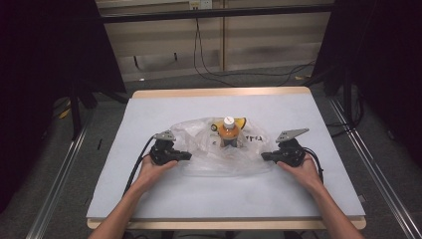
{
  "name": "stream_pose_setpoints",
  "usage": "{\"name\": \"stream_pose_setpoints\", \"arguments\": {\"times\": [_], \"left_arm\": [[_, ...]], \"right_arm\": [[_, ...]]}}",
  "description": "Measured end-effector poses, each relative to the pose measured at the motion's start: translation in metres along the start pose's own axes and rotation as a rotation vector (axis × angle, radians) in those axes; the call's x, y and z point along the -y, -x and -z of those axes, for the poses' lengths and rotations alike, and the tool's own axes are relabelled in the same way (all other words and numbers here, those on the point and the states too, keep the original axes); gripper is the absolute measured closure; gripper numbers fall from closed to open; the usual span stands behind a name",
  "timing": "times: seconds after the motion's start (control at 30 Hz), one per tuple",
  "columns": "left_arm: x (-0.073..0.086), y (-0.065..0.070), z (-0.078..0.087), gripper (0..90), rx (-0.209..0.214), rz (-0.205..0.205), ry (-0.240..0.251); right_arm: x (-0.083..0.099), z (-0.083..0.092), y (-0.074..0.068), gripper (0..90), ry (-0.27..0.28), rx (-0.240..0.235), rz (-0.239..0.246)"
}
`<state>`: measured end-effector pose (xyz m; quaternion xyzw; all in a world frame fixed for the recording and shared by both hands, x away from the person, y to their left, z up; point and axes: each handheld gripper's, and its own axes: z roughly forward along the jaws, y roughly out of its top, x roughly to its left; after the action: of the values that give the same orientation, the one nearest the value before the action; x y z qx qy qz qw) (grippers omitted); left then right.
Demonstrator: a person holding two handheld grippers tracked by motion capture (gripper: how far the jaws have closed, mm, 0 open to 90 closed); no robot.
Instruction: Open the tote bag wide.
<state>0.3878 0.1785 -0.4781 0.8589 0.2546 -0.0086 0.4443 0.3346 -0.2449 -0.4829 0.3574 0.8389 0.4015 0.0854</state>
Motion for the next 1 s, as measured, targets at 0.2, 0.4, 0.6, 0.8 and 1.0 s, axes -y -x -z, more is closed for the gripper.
{"name": "stream_pose_setpoints", "arguments": {"times": [0.2, 0.4, 0.6, 0.8, 1.0], "left_arm": [[-0.001, 0.017, 0.016, 90.0, 0.023, -0.015, 0.06], [-0.009, 0.029, 0.053, 90.0, 0.02, -0.043, 0.181], [-0.023, 0.026, 0.077, 90.0, 0.008, -0.056, 0.278], [-0.038, 0.021, 0.092, 90.0, -0.006, -0.045, 0.364], [-0.07, 0.022, 0.081, 90.0, 0.0, -0.075, 0.358]], "right_arm": [[-0.011, 0.018, -0.01, 90.0, 0.1, -0.018, -0.009], [-0.02, 0.039, -0.017, 90.0, 0.178, -0.019, -0.006], [-0.044, 0.044, -0.016, 90.0, 0.246, -0.029, -0.001], [-0.073, 0.037, -0.025, 90.0, 0.291, -0.071, 0.039], [-0.084, 0.03, -0.038, 90.0, 0.296, -0.11, 0.069]]}}
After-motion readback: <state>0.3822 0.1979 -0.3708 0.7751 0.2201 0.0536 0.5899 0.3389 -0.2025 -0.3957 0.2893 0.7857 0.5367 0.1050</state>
